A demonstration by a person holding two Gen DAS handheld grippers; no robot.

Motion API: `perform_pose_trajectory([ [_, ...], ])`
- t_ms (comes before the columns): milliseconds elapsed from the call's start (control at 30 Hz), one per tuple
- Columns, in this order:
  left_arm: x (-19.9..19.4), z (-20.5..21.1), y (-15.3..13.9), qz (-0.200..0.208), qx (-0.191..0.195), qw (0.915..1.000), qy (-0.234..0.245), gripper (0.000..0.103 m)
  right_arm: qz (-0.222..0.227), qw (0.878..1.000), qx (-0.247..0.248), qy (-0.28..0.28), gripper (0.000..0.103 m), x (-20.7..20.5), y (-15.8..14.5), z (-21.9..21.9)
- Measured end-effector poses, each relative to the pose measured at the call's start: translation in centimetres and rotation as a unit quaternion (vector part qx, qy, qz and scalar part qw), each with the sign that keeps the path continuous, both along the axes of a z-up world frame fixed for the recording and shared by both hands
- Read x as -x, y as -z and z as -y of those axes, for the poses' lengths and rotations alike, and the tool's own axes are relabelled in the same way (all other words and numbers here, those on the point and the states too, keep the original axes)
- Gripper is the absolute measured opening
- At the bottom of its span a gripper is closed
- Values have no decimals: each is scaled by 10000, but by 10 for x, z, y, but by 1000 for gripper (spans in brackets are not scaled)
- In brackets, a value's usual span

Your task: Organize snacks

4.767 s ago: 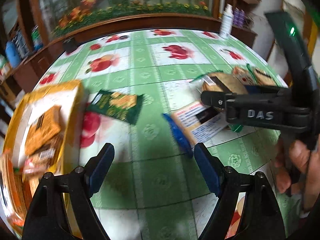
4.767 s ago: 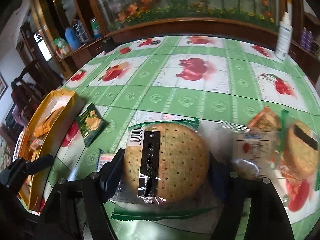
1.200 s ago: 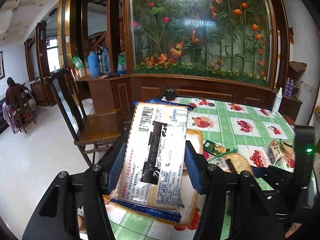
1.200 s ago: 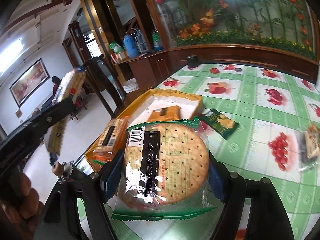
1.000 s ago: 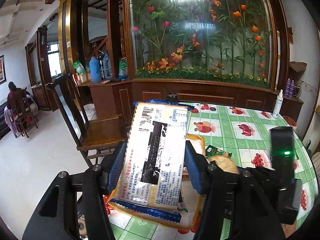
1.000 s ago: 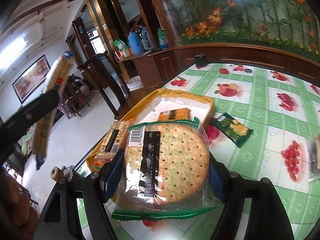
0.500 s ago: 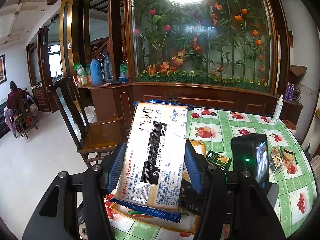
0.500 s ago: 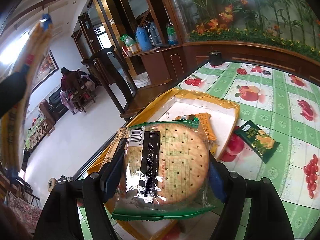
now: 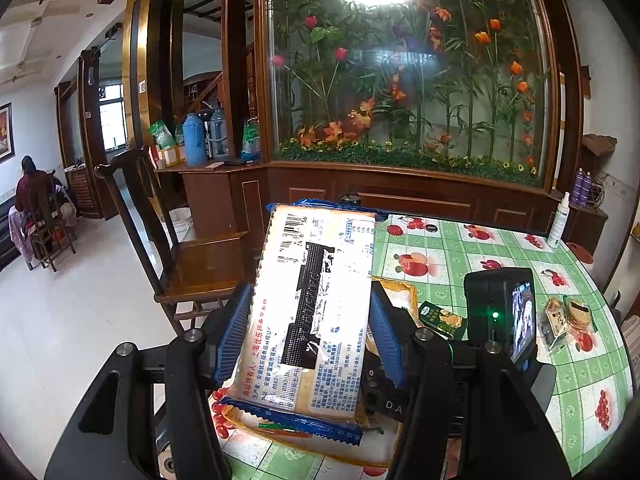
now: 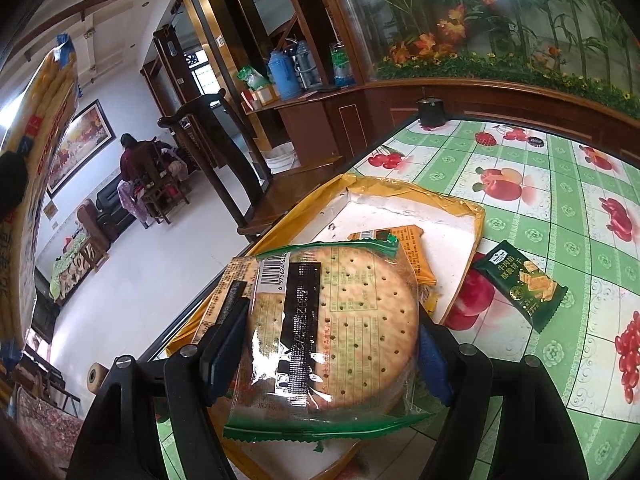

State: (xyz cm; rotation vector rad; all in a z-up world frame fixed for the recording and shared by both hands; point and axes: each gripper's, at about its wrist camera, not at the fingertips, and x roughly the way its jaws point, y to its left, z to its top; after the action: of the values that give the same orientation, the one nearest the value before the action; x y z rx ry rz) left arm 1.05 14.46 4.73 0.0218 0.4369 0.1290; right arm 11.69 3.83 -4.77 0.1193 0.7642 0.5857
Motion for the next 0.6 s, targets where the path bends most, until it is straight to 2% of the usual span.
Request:
perform_pose_trajectory([
  [267,-8,-1,7,-76,5,10000,-36,56,-62,10000,9,23,76,-7,5,1],
  [400,-20,-3,19,-236,-48,9996,-112,56,-102,9999,21,15,76,-12,10,0],
  [500,-37,-5,41,-497,-70,9984,-250,56,-145,9999,19,23,76,-17,15,0],
  [600,-59,-17,74,-1028,205,9939,-347,56,-195,9998,15,35,76,-23,20,0],
])
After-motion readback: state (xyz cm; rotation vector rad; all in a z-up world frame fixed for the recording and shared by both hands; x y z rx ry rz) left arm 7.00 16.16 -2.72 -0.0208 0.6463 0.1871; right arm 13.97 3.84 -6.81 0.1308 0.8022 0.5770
